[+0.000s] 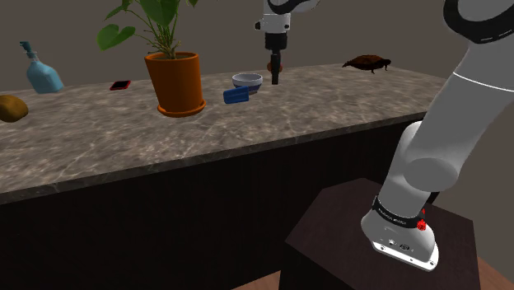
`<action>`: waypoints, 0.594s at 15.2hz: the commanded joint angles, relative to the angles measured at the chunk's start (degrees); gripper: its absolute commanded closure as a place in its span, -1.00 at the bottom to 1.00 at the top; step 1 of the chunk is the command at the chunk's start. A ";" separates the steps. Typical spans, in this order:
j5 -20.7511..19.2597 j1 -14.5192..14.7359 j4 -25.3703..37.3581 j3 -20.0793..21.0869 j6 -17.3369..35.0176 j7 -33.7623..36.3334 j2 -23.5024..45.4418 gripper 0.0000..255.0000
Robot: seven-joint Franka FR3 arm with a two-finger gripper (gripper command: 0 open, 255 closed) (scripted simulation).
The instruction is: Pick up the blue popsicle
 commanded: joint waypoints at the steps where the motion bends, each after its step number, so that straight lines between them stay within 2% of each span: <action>1: 0.27 0.39 4.34 -0.41 -0.13 -4.95 4.62 -1.00; 9: 1.63 0.47 26.15 0.63 -3.24 -21.84 24.61 -1.00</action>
